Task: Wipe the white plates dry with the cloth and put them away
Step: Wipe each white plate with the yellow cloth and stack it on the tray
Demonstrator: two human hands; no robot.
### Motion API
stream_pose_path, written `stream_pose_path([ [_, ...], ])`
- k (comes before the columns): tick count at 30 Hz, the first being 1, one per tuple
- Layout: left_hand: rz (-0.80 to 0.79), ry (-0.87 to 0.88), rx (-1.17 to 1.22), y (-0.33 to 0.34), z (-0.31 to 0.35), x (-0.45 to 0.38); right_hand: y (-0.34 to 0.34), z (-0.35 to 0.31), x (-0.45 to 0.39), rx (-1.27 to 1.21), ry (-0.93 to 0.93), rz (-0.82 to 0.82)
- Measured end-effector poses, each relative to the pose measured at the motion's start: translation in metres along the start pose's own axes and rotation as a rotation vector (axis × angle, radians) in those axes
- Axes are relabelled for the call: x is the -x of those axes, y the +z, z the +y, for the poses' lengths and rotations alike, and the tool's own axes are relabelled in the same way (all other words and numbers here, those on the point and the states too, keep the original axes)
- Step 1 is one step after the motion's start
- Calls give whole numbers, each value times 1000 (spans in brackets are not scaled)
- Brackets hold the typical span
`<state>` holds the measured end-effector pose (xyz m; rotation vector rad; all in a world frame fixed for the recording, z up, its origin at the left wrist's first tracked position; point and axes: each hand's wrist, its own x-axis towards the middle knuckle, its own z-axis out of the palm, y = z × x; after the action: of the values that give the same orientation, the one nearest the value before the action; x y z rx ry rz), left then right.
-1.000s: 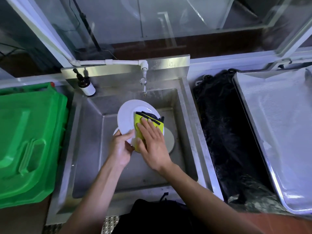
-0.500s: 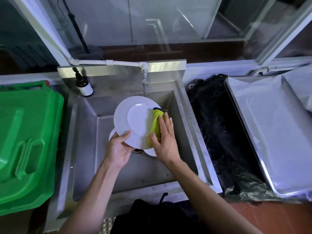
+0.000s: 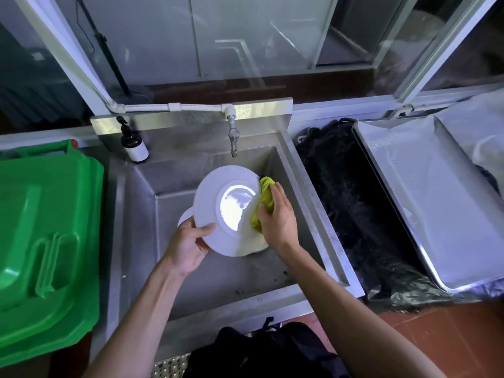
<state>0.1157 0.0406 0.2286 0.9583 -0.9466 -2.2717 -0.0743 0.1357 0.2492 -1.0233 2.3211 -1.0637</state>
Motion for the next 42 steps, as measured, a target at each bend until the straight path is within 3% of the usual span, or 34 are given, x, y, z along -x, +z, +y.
stream_pose_path([
  [13, -144, -69, -345, 16, 9, 6, -8, -11, 5, 146, -135, 69],
  [22, -177, 64, -679, 77, 12, -28, -47, 11, 1, 189, -160, 155],
  [31, -173, 340, -1320, 188, 1, -91, -146, 77, -12, 277, -165, 333],
  [42, -312, 647, -1955, 374, -47, -171, -278, 195, -55, 266, -31, 490],
])
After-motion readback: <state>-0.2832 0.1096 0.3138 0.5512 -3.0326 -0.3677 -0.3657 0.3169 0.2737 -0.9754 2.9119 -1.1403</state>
